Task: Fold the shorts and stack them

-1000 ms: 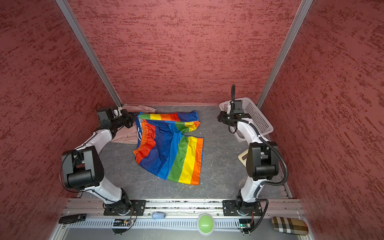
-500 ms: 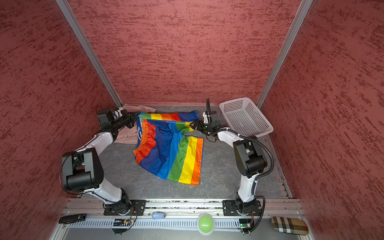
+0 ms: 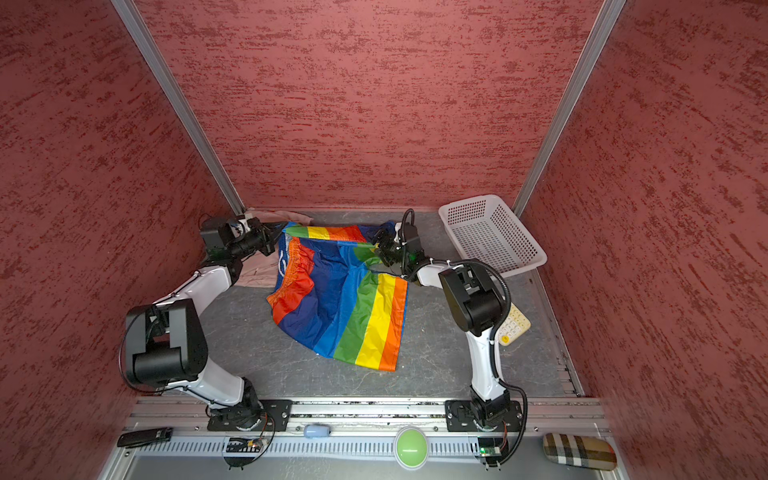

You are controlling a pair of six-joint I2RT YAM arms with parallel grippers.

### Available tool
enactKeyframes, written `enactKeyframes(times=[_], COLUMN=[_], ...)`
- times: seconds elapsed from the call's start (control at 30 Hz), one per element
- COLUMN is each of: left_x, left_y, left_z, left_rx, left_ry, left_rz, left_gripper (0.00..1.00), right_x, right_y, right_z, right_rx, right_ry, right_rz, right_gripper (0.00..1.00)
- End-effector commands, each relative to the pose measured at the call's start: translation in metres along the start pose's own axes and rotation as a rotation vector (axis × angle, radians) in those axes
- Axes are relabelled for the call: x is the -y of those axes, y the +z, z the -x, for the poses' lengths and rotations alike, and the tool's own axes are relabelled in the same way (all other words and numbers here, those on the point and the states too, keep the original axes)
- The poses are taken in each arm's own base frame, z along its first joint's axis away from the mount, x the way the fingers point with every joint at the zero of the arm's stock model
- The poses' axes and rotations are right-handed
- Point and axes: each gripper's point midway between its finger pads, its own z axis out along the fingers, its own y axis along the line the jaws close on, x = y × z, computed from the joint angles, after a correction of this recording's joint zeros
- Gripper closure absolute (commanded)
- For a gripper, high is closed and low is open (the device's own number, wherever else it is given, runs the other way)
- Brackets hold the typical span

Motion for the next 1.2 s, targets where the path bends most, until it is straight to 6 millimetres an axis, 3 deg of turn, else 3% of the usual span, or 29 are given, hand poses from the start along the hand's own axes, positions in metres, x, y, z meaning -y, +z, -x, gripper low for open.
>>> enactKeyframes(times=[0.0, 0.07, 0.1, 0.17, 0.27, 0.33, 0.57, 0.7, 0.83, 0.9, 0.97, 1.03, 1.17], left_x=[0.031, 0.035, 0.038, 0.042, 0.043, 0.043, 0.045, 0.045, 0.051, 0.054, 0.056, 0.056, 0.052], left_y=[-0.004, -0.005, -0.007, -0.013, -0.026, -0.033, -0.039, -0.045, -0.052, -0.053, -0.052, -0.051, -0.051], left_z=[-0.011, -0.015, -0.017, -0.017, -0.013, -0.011, -0.017, -0.015, -0.013, -0.013, -0.015, -0.016, -0.018], left_rx=[-0.006, -0.012, -0.01, -0.002, 0.02, 0.031, 0.032, 0.046, 0.064, 0.065, 0.062, 0.057, 0.051], left_ry=[0.058, 0.063, 0.068, 0.074, 0.073, 0.074, 0.072, 0.072, 0.075, 0.079, 0.083, 0.084, 0.087], left_rz=[-0.064, -0.071, -0.074, -0.079, -0.082, -0.084, -0.092, -0.094, -0.105, -0.108, -0.111, -0.11, -0.095], left_gripper=[1.0, 1.0, 1.0, 1.0, 1.0, 1.0, 1.0, 1.0, 1.0, 1.0, 1.0, 1.0, 1.0], right_x=[-0.035, -0.036, -0.036, -0.042, -0.053, -0.065, -0.099, -0.115, -0.114, -0.108, -0.103, -0.097, -0.093], right_y=[0.011, 0.014, 0.012, 0.002, -0.019, -0.036, -0.091, -0.115, -0.137, -0.139, -0.136, -0.129, -0.112], right_z=[0.016, 0.026, 0.034, 0.052, 0.085, 0.107, 0.161, 0.175, 0.187, 0.19, 0.189, 0.186, 0.163], right_rx=[0.095, 0.133, 0.156, 0.208, 0.264, 0.308, 0.431, 0.482, 0.522, 0.513, 0.493, 0.465, 0.367], right_ry=[0.126, 0.094, 0.081, 0.062, 0.016, -0.029, -0.163, -0.287, -0.33, -0.332, -0.329, -0.321, -0.311], right_rz=[0.181, 0.145, 0.125, 0.126, 0.09, 0.086, 0.029, -0.066, -0.119, -0.13, -0.129, -0.115, -0.087], right_gripper=[0.13, 0.19, 0.28, 0.48, 0.88, 0.98, 0.98, 0.82, 0.82, 0.82, 0.97, 0.99, 0.7])
